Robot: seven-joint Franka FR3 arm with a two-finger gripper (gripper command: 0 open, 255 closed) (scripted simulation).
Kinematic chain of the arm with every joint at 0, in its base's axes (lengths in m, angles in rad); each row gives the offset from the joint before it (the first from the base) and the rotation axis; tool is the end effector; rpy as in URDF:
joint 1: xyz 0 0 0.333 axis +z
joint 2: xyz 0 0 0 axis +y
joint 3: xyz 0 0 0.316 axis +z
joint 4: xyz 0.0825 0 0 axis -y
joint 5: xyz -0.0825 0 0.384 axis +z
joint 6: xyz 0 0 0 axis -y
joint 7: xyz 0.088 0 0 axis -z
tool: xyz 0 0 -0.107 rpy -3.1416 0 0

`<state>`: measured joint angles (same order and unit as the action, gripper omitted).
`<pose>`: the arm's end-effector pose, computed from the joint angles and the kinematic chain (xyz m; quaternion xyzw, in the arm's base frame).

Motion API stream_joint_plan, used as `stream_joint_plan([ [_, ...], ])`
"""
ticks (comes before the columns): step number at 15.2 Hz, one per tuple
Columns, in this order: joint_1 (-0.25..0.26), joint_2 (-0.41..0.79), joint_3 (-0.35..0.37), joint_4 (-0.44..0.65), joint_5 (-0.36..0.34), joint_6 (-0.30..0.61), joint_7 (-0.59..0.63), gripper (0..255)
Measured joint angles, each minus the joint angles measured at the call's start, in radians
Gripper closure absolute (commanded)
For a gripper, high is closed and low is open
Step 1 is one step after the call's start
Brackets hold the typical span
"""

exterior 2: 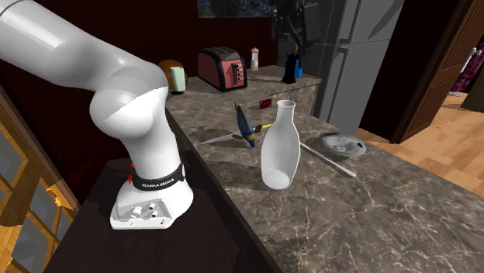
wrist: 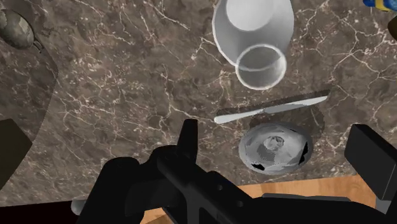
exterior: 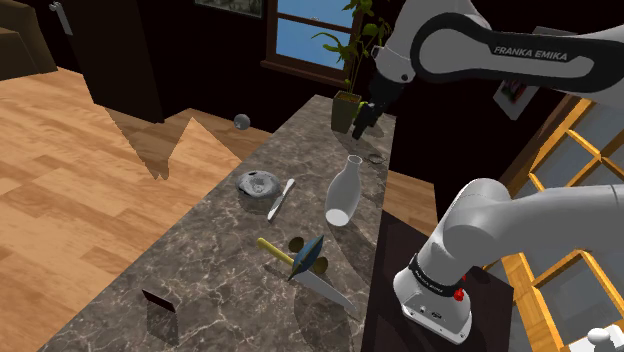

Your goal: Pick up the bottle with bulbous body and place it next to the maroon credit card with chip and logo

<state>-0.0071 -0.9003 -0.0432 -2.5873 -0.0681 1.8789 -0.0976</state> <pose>0.3010 -0.0225 0.5429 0.9946 0.0372 0.0943 0.0227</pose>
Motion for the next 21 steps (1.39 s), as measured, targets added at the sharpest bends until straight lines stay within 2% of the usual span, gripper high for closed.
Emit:
stream_joint_plan([
  [5, -0.007, -0.086, -0.064, -0.219, 0.014, 0.158, -0.037, 0],
  [7, -0.005, -0.094, -0.071, -0.264, 0.019, 0.201, -0.039, 0],
  [14, -0.003, -0.039, -0.081, -0.337, 0.017, 0.331, -0.042, 0],
  [20, -0.002, -0.034, -0.081, -0.340, 0.018, 0.339, -0.041, 0],
  [21, -0.002, -0.034, -0.081, -0.340, 0.018, 0.339, -0.041, 255],
])
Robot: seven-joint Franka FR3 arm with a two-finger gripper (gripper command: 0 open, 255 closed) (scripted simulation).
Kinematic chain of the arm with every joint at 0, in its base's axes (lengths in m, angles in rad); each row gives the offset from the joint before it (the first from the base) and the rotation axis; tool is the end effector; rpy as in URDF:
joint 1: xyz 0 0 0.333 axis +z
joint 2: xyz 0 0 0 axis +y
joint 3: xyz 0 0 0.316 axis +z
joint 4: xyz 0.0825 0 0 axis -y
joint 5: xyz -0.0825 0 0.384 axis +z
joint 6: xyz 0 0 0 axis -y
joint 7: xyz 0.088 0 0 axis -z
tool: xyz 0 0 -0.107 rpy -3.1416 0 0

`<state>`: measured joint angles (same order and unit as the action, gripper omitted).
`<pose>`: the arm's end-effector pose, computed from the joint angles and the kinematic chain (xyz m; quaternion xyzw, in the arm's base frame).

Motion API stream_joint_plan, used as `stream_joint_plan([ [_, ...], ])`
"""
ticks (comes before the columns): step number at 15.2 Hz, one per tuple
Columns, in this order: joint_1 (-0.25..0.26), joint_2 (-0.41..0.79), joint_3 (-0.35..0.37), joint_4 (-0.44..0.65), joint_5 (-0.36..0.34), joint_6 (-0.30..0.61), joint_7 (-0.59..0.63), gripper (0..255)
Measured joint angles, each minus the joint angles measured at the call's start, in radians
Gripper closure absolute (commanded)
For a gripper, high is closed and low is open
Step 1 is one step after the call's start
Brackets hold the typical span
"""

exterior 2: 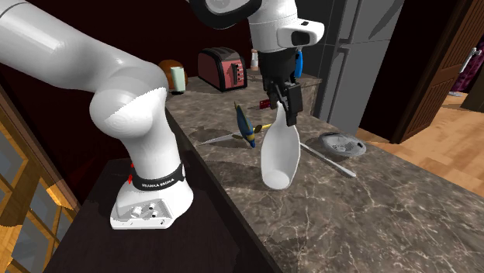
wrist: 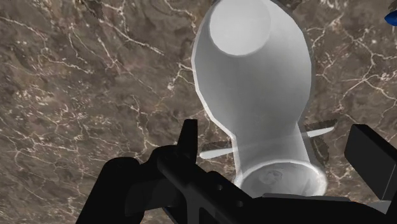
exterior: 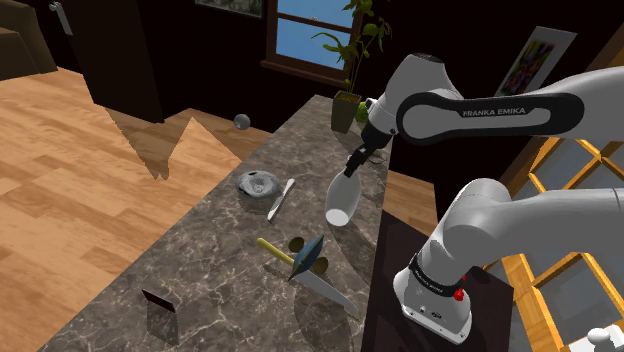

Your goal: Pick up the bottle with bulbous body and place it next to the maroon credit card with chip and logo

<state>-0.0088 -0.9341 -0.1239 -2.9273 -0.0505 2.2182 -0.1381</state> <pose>0.2872 -0.0340 0.4188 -0.9928 -0.0349 -0.1133 0.0154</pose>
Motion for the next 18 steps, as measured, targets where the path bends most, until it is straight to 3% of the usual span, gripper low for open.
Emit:
stream_joint_plan([
  [10, 0.000, 0.000, 0.000, 0.000, 0.000, 0.000, 0.000, 255],
  [18, 0.003, -0.022, 0.007, 0.083, 0.005, -0.105, 0.003, 255],
])
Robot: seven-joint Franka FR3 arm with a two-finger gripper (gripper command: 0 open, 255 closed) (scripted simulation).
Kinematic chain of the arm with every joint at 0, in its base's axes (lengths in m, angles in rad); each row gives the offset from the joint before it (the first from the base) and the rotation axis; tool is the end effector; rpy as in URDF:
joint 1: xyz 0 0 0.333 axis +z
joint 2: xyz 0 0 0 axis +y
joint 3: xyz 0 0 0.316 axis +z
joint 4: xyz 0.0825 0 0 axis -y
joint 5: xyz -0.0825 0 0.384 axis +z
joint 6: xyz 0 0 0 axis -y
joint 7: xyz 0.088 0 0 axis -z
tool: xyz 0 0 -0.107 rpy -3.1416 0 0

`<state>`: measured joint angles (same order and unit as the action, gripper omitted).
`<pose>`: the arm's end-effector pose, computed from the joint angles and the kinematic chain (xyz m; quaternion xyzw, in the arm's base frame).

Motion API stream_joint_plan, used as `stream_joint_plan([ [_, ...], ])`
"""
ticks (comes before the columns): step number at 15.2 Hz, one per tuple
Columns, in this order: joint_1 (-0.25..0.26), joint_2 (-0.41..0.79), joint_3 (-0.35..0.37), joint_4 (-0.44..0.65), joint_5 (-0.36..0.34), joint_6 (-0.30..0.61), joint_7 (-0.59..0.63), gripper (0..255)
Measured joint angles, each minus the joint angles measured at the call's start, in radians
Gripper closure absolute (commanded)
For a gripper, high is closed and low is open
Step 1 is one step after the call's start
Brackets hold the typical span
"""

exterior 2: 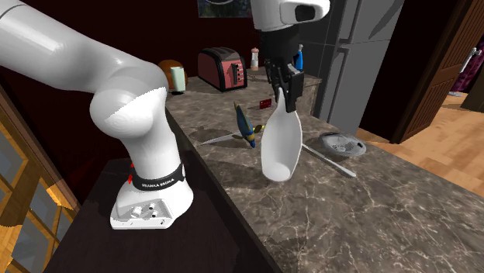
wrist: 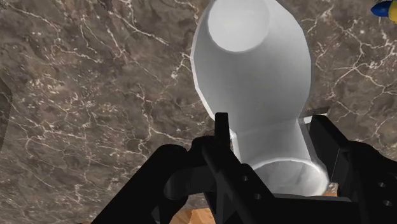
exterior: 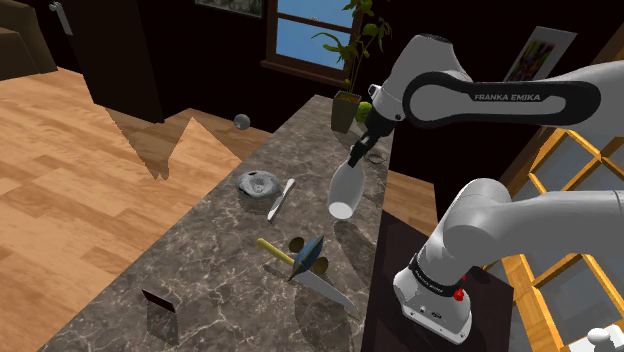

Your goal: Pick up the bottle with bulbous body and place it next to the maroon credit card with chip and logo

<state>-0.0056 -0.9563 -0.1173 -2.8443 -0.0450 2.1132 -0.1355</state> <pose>0.2882 -0.0350 0.4549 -0.9928 -0.0349 -0.1133 0.0154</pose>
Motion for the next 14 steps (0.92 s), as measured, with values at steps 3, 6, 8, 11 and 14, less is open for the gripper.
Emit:
stream_joint_plan([
  [3, 0.003, -0.011, 0.006, 0.036, 0.004, -0.047, 0.005, 255],
  [6, 0.004, -0.014, 0.008, 0.073, 0.006, -0.088, 0.005, 255],
  [8, 0.006, -0.015, 0.012, 0.103, 0.009, -0.117, 0.008, 255],
  [11, 0.007, -0.013, 0.014, 0.141, 0.010, -0.153, 0.009, 255],
  [14, 0.010, -0.010, 0.018, 0.186, 0.014, -0.195, 0.011, 255],
])
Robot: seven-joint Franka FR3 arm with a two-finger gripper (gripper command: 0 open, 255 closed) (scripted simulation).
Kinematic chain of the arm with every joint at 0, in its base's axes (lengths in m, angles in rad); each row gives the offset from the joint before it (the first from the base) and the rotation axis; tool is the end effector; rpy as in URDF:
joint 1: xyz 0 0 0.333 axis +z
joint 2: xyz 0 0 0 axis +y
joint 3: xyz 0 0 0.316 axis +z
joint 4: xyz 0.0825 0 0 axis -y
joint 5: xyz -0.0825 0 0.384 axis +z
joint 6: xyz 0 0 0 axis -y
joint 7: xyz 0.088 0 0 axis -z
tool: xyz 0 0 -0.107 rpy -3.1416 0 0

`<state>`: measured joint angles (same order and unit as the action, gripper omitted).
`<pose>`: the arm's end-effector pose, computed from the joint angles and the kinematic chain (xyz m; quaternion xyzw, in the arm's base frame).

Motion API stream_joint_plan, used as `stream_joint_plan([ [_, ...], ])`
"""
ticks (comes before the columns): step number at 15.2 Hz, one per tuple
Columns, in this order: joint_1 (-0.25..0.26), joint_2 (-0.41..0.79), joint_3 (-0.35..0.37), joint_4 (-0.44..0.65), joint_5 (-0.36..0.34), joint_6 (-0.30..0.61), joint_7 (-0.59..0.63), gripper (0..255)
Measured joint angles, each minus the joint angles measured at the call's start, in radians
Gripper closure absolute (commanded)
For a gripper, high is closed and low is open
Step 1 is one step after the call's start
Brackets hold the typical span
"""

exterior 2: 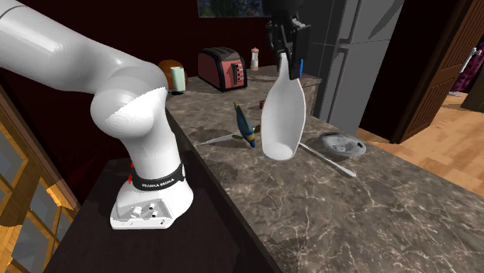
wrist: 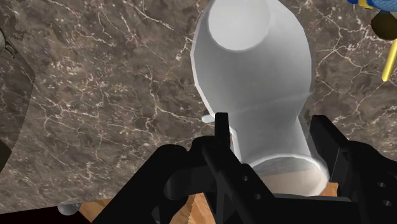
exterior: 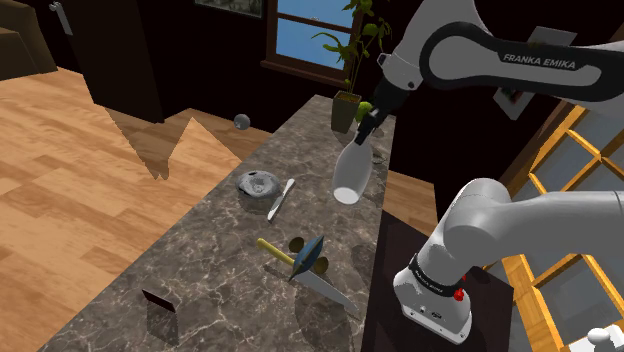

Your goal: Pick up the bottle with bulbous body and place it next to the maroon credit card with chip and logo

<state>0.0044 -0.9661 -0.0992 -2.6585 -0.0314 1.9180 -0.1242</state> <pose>0.2869 -0.0333 0.5298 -0.9928 -0.0349 -0.1132 0.0153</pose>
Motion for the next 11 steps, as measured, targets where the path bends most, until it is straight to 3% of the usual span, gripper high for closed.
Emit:
stream_joint_plan([
  [11, 0.005, 0.034, 0.005, 0.161, 0.006, -0.127, 0.002, 255],
])
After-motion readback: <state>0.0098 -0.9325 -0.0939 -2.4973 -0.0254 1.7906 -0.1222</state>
